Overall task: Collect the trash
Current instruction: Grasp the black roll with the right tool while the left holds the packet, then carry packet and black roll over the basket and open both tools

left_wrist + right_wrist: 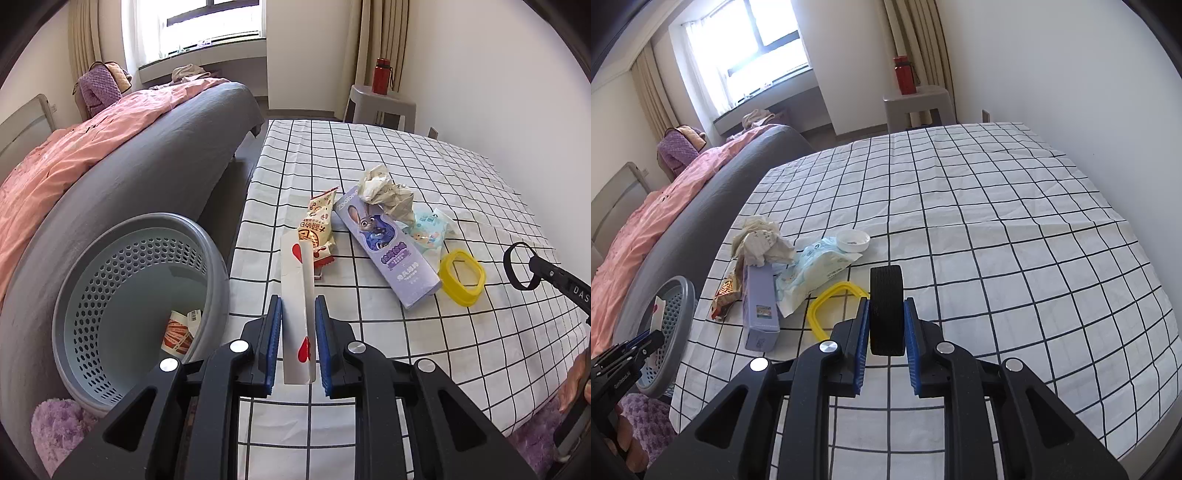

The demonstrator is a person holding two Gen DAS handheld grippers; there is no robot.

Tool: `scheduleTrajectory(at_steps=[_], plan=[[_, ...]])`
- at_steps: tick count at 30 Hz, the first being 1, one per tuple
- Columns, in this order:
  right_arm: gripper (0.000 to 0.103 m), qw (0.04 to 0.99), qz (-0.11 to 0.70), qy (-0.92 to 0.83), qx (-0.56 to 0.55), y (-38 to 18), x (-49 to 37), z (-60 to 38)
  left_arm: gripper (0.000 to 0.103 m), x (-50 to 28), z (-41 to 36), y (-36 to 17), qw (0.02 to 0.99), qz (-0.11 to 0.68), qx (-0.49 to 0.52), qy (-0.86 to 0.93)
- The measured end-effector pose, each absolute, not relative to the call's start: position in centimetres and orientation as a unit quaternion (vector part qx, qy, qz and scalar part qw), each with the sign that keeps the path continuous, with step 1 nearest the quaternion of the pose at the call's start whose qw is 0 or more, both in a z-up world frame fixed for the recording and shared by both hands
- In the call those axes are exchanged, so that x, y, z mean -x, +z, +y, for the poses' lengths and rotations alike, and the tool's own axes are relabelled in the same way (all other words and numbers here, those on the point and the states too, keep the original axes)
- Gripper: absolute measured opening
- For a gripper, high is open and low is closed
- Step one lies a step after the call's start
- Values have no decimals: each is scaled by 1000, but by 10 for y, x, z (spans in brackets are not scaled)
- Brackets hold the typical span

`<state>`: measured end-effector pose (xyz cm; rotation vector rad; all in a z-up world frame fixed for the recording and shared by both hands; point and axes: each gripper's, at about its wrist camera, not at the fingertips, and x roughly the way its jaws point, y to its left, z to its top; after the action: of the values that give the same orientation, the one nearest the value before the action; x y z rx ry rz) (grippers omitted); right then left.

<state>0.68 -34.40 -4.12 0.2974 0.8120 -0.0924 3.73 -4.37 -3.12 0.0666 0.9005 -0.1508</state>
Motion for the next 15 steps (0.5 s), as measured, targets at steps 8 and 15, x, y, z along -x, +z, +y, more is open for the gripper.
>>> scheduleTrajectory(at_steps=[8,15], plan=[[19,913,390,1,-122,-26,0,-284,18,-35,-11,-37,898,435,-22,-68],[19,910,396,75,-99,-25,-15,-204,18,-34,42,-40,898,436,-21,-45]])
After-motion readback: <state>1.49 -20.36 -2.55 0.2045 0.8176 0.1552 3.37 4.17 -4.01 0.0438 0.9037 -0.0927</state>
